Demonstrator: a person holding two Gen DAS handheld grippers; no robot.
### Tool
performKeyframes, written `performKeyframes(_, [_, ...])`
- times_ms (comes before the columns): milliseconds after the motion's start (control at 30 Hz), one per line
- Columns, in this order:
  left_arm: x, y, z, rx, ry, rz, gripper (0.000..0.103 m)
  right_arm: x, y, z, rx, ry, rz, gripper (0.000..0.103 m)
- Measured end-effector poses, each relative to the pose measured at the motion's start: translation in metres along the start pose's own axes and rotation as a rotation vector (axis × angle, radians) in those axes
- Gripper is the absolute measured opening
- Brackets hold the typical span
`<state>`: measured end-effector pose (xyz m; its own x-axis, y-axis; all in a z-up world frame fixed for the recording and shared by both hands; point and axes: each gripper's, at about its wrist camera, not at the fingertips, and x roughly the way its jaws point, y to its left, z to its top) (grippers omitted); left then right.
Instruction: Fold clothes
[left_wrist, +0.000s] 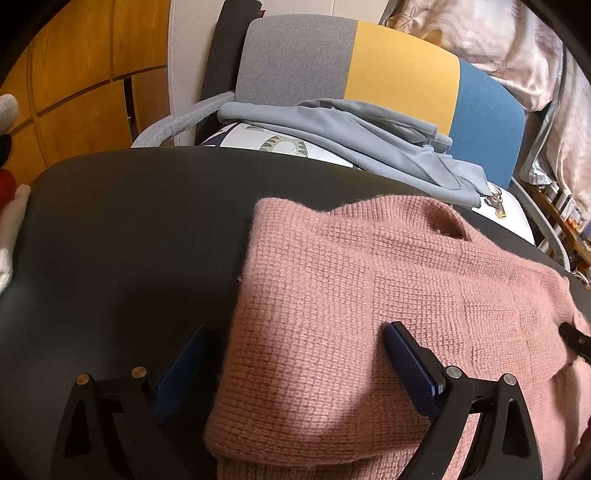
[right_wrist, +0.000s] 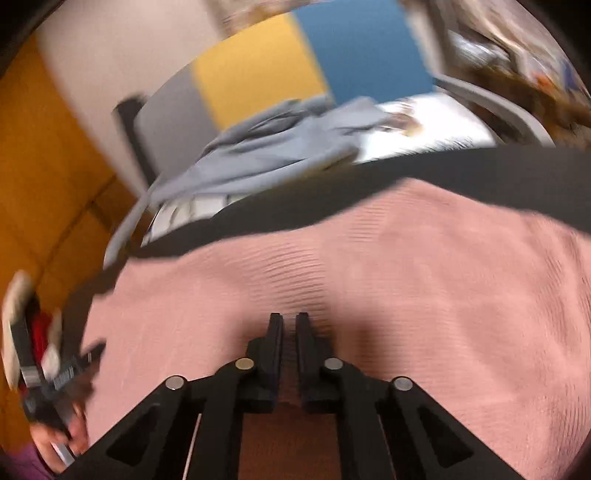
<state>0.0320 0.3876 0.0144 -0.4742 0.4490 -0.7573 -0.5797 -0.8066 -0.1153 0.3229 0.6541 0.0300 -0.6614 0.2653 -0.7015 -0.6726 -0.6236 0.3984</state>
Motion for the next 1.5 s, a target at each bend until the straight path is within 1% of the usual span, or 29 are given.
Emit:
performKeyframes(33, [0.000,0.000,0.000,0.001,0.001,-0.001,0.098,-0.006,-0.006,0.002,0.017,0.000,-0.038,0.004])
performKeyframes(67, [0.001,0.000,0.000,0.001,0.001,-0.001,0.098,-0.011,-0.013,0.004,0.033,0.000,-0.075,0.017])
performKeyframes(100, [0.001,0.000,0.000,0.001,0.001,-0.001,0.098,-0.020,-0.020,0.005,0.049,-0.003,-0.089,0.027])
performKeyframes(200, [0.001,0.002,0.000,0.003,0.001,-0.002,0.098,-0.058,-0.046,0.001,0.092,-0.035,-0.011,0.027])
performKeyframes(233, [0.001,0.002,0.000,0.003,0.001,-0.002,0.098,-0.075,-0.060,-0.001,0.119,-0.054,-0.014,0.027])
performKeyframes(400, [-0.001,0.003,0.000,-0.001,0.000,-0.005,0.099,-0.167,-0.166,-0.020,0.384,-0.159,-0.169,0.028])
performKeyframes(533, [-0.008,-0.004,0.000,0.018,-0.004,0.018,0.100,-0.226,-0.254,-0.038,0.644,-0.196,-0.337,0.028])
performKeyframes(567, [-0.011,-0.008,-0.001,0.034,-0.006,0.016,0.100,-0.239,-0.270,-0.042,0.686,-0.206,-0.369,0.029])
performKeyframes(633, [-0.022,-0.024,-0.006,0.105,-0.017,-0.026,0.099,-0.259,-0.297,-0.047,0.751,-0.223,-0.436,0.031])
performKeyframes(700, [-0.034,-0.041,-0.012,0.182,-0.044,-0.049,0.099,-0.275,-0.322,-0.052,0.820,-0.238,-0.500,0.031])
performKeyframes(767, [-0.044,-0.061,-0.020,0.291,-0.081,-0.053,0.100,-0.286,-0.347,-0.062,0.943,-0.249,-0.536,0.031])
performKeyframes(800, [-0.045,-0.066,-0.022,0.313,-0.081,-0.047,0.100,-0.289,-0.357,-0.066,1.002,-0.258,-0.545,0.031])
performKeyframes(900, [-0.047,-0.074,-0.027,0.349,-0.074,-0.031,0.100,-0.290,-0.380,-0.074,1.150,-0.313,-0.530,0.032])
performKeyframes(1000, [-0.041,-0.069,-0.027,0.329,-0.051,-0.031,0.100,-0.288,-0.393,-0.072,1.190,-0.375,-0.526,0.033])
performKeyframes(1100, [-0.035,-0.060,-0.027,0.280,-0.027,-0.064,0.103,-0.282,-0.401,-0.067,1.223,-0.430,-0.478,0.034])
performKeyframes(1167, [-0.032,-0.056,-0.027,0.258,-0.012,-0.085,0.103,-0.277,-0.398,-0.063,1.214,-0.438,-0.485,0.035])
performKeyframes(1233, [-0.031,-0.055,-0.029,0.251,-0.008,-0.095,0.103,-0.273,-0.396,-0.057,1.163,-0.414,-0.504,0.034])
performKeyframes(1267, [-0.030,-0.055,-0.029,0.250,-0.008,-0.097,0.103,-0.271,-0.395,-0.054,1.137,-0.402,-0.514,0.030])
performKeyframes(1300, [-0.030,-0.055,-0.029,0.250,-0.007,-0.098,0.103,-0.270,-0.395,-0.053,1.123,-0.392,-0.512,0.013])
performKeyframes(1333, [-0.030,-0.055,-0.029,0.248,-0.006,-0.100,0.103,-0.268,-0.399,-0.056,1.128,-0.387,-0.488,0.007])
performKeyframes(1400, [-0.030,-0.055,-0.029,0.245,-0.004,-0.106,0.103,-0.266,-0.400,-0.059,1.138,-0.403,-0.458,0.006])
performKeyframes(1500, [-0.029,-0.053,-0.029,0.241,-0.001,-0.112,0.103,-0.264,-0.391,-0.053,1.113,-0.438,-0.422,0.005])
